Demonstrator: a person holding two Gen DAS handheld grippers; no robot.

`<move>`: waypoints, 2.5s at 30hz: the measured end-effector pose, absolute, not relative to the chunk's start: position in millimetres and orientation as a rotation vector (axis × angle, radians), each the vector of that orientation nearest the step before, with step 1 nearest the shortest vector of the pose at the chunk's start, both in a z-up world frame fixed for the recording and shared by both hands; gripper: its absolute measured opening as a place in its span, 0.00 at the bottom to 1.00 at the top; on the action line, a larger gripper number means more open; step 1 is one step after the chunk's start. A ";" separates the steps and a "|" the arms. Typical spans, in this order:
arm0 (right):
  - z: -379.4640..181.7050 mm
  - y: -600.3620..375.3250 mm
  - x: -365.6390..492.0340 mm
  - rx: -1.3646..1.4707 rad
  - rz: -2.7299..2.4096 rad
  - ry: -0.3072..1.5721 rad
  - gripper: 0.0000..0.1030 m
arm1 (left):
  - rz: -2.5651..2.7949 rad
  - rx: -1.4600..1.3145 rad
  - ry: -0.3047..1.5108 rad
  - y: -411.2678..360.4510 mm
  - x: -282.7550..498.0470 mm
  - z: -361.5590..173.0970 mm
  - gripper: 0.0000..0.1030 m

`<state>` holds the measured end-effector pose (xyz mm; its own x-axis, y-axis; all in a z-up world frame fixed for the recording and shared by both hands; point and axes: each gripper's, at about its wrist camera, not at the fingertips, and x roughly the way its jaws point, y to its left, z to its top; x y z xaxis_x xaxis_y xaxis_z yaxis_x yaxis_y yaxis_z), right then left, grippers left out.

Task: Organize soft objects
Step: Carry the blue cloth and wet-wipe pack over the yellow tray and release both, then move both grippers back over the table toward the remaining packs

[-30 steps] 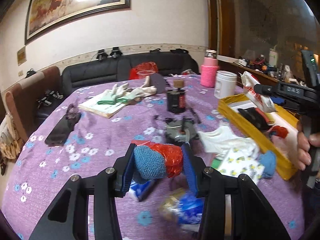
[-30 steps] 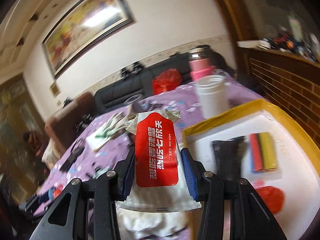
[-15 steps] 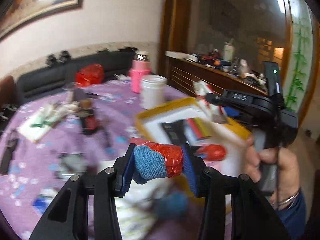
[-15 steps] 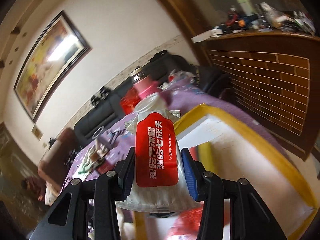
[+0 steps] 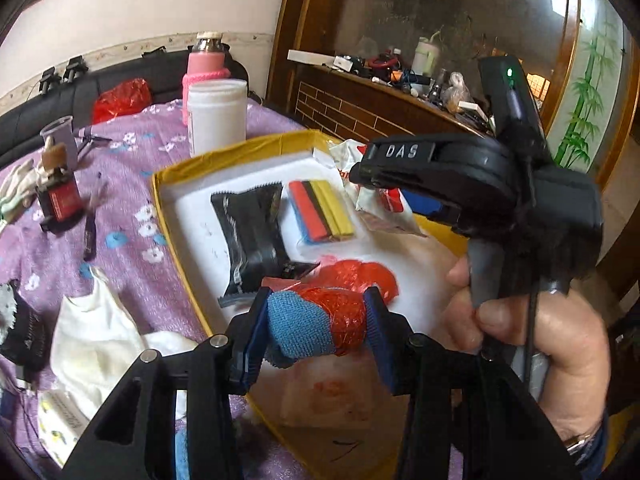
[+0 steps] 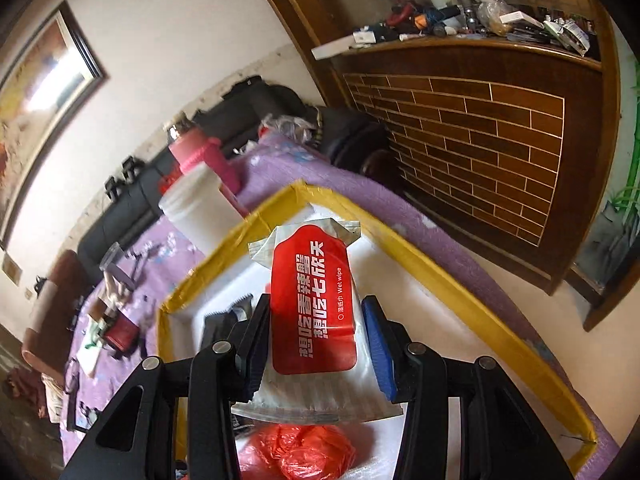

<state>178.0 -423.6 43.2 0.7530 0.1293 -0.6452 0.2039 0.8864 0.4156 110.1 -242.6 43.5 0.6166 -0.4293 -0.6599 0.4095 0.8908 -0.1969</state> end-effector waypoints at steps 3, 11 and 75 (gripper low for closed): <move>42.1 -420.6 180.1 0.467 -0.054 0.742 0.47 | -0.490 -0.034 0.785 -242.1 113.5 36.0 0.43; 38.6 -409.0 183.0 0.405 -0.078 0.777 0.47 | -0.509 -0.008 0.739 -240.1 106.6 31.1 0.49; 21.2 -189.6 -20.8 -0.049 0.687 0.810 0.69 | -0.141 -0.068 1.021 65.3 79.4 28.9 0.88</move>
<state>-20.8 -189.6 21.2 0.4868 0.5467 -0.6813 -0.5830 0.7841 0.2127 79.4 65.3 28.9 0.5147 -0.1489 -0.8443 0.0853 0.9888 -0.1224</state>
